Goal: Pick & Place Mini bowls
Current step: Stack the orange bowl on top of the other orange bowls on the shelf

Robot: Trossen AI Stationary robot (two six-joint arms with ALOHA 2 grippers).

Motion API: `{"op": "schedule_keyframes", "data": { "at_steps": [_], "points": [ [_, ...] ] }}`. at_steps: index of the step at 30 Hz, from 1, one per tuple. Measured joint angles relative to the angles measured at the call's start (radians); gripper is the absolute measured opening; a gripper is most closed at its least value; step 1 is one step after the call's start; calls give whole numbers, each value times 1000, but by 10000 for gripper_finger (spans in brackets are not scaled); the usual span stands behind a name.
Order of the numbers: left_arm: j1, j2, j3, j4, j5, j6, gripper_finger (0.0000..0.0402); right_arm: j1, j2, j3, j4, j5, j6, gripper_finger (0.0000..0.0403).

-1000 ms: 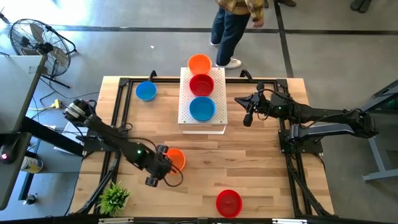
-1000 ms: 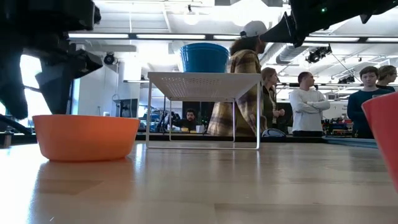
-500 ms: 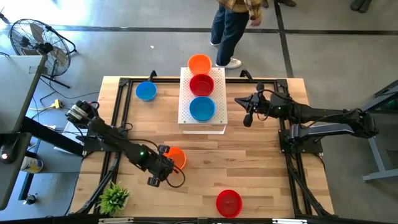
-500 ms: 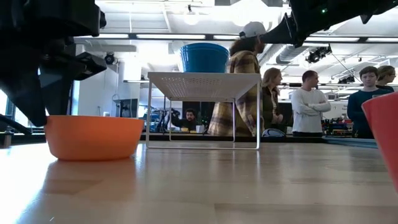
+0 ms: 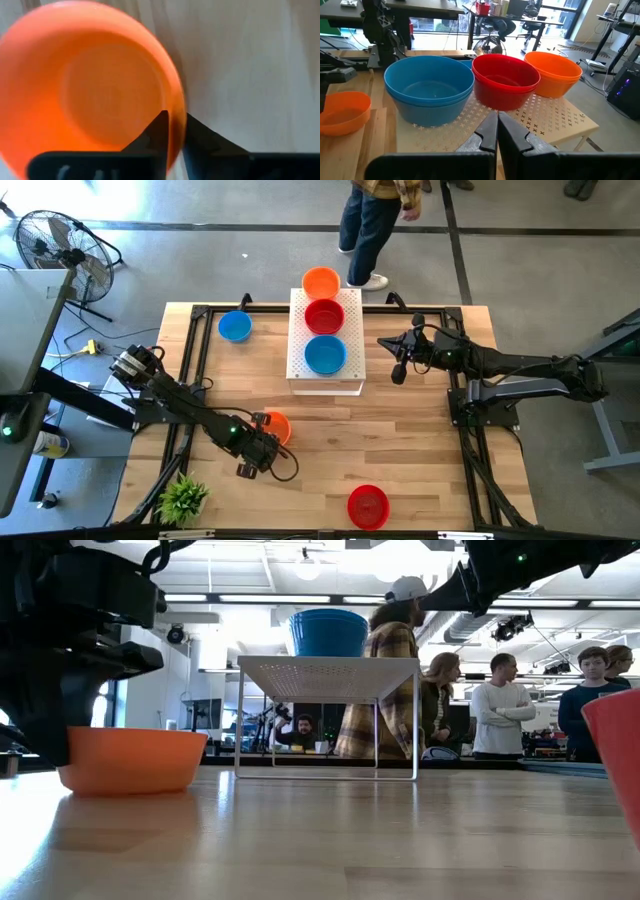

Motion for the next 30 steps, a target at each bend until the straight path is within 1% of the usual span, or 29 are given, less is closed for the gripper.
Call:
{"op": "schedule_keyframes", "data": {
  "at_steps": [3,5,8,12,16,19,23,26,30],
  "points": [
    [0,0,38,-97,-1,-5,8,0,0,0,0,0,0,0],
    [1,0,71,-152,-8,-19,9,0,0,0,0,0,0,0],
    [1,-21,101,-247,-49,-41,6,0,0,0,0,0,0,0],
    [32,-111,104,-322,-86,-95,5,0,0,0,0,0,0,0],
    [95,-254,97,-358,-154,-99,3,0,0,0,-3,-11,6,0],
    [178,-355,97,-394,-193,-68,3,0,0,0,-16,-14,7,0],
    [330,-475,97,-390,-213,36,2,0,0,0,-21,-14,8,0],
    [468,-513,117,-384,-212,135,2,0,0,0,-21,-14,8,0],
    [642,-515,186,-380,-197,303,1,0,0,0,-23,-14,8,0]
  ]
}}
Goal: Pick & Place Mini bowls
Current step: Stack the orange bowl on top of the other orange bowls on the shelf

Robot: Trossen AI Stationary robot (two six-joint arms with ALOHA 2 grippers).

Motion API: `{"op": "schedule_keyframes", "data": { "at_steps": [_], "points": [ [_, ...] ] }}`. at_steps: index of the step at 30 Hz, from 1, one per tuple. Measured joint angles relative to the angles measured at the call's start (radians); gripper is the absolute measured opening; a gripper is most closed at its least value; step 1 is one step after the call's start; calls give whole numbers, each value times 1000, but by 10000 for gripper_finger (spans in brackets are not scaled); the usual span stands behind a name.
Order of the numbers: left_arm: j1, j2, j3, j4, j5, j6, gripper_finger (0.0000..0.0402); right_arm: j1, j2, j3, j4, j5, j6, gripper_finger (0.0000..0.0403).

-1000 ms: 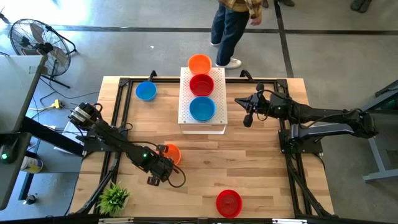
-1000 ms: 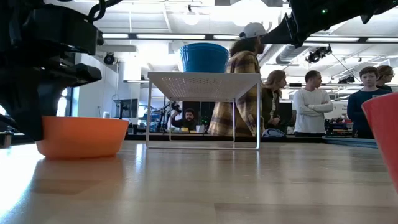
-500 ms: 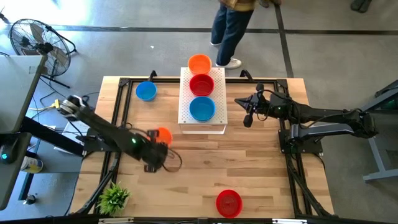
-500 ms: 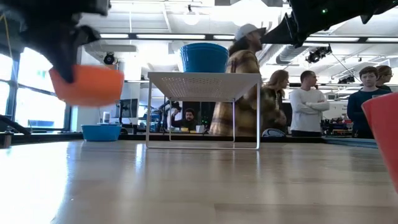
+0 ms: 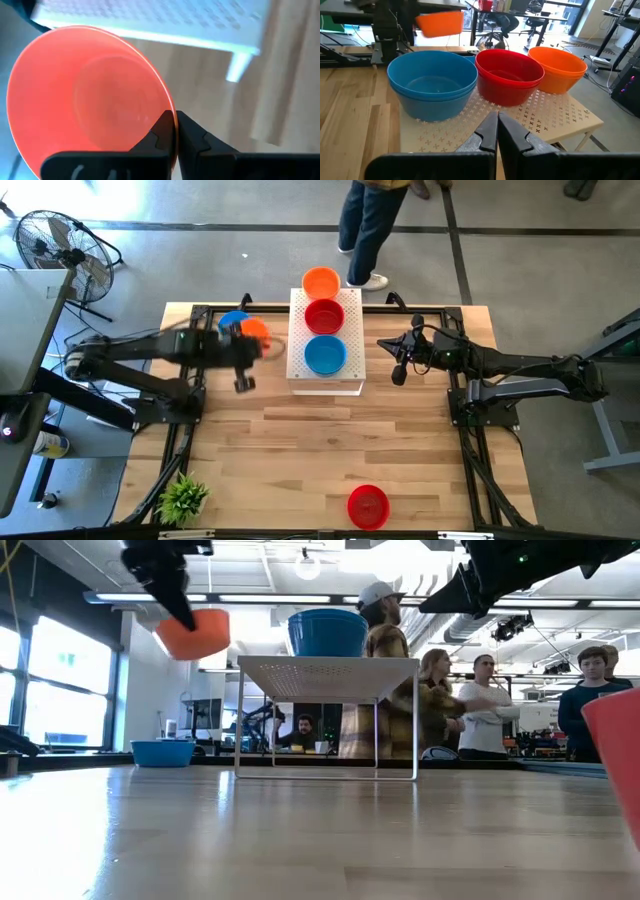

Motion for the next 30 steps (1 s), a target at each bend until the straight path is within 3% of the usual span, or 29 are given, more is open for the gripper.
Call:
{"op": "schedule_keyframes", "data": {
  "at_steps": [7,13,20,30],
  "points": [
    [247,59,152,87,127,302,1,0,0,0,0,0,0,0],
    [387,163,297,145,226,447,1,0,0,0,0,0,0,0],
    [455,343,474,158,336,561,1,0,0,0,0,0,0,0],
    [460,547,672,178,357,686,1,0,0,0,-20,0,0,0]
  ]
}}
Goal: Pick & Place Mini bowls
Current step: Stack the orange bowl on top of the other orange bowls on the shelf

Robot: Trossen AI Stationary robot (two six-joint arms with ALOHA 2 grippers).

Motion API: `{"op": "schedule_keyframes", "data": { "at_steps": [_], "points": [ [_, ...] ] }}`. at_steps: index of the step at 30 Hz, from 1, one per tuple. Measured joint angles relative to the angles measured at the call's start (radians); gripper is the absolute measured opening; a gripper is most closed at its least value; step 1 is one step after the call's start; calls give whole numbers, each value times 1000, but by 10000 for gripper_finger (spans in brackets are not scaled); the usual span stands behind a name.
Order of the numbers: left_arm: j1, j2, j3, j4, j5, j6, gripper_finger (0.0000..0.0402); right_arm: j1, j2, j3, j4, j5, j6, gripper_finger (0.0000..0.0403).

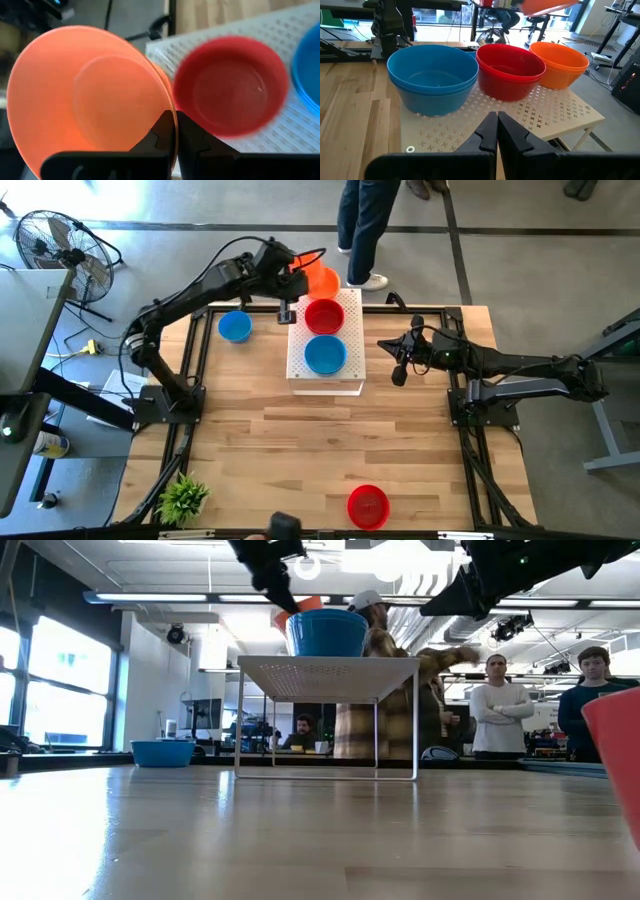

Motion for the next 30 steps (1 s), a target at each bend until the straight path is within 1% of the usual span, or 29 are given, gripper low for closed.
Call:
{"op": "schedule_keyframes", "data": {
  "at_steps": [2,6,10,22,30],
  "points": [
    [0,22,15,40,2,18,1,0,0,0,-1,0,0,0],
    [0,58,25,89,41,50,1,0,0,0,-2,0,0,0],
    [0,88,26,109,49,73,1,0,0,0,-2,0,0,0],
    [52,180,25,146,65,67,1,0,0,0,-6,0,0,0],
    [79,193,25,151,79,47,1,0,0,0,-17,0,0,0]
  ]
}}
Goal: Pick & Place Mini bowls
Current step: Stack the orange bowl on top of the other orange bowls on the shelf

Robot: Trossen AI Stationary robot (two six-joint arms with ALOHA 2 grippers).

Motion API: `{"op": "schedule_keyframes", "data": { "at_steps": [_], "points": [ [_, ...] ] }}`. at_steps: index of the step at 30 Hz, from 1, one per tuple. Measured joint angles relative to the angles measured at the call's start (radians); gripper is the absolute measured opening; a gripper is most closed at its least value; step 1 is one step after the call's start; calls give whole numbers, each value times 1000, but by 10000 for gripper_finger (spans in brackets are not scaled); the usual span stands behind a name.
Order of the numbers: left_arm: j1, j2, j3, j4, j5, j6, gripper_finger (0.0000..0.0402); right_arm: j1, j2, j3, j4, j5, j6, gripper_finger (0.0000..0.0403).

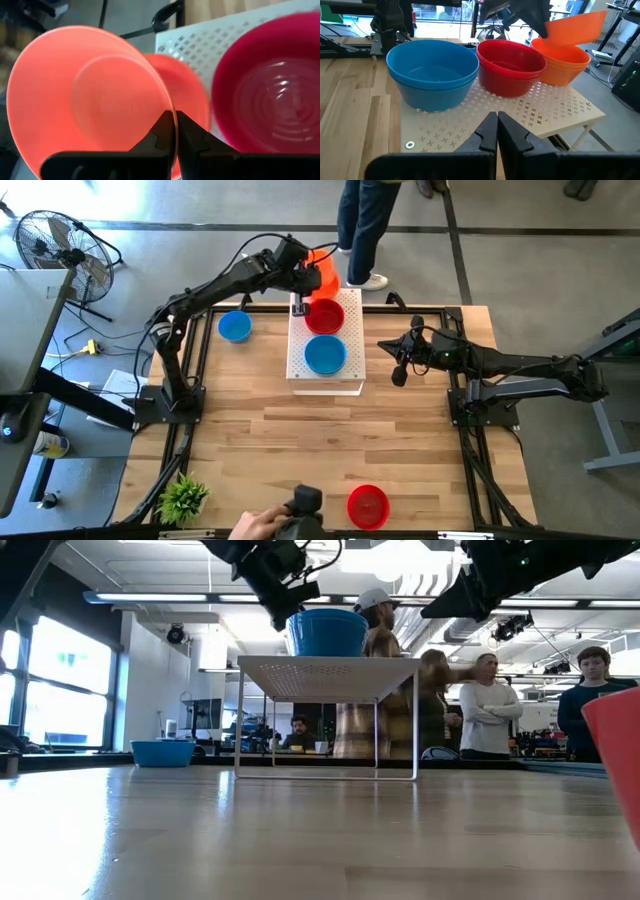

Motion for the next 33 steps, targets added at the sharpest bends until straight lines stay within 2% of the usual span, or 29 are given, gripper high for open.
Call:
{"op": "schedule_keyframes", "data": {
  "at_steps": [7,13,19,27,30,33],
  "points": [
    [-2,0,0,-5,26,-16,16,0,0,0,-1,0,0,0],
    [-3,9,0,-16,28,-11,3,0,0,0,-1,0,0,0],
    [4,16,0,-26,20,-34,20,0,0,0,-2,-3,0,0],
    [3,16,0,-11,18,-61,24,0,0,0,-2,-3,0,0],
    [4,16,0,-11,27,-67,34,0,0,0,-2,-3,0,0],
    [4,16,0,-11,37,-73,61,0,0,0,-2,-3,0,0]
  ]
}}
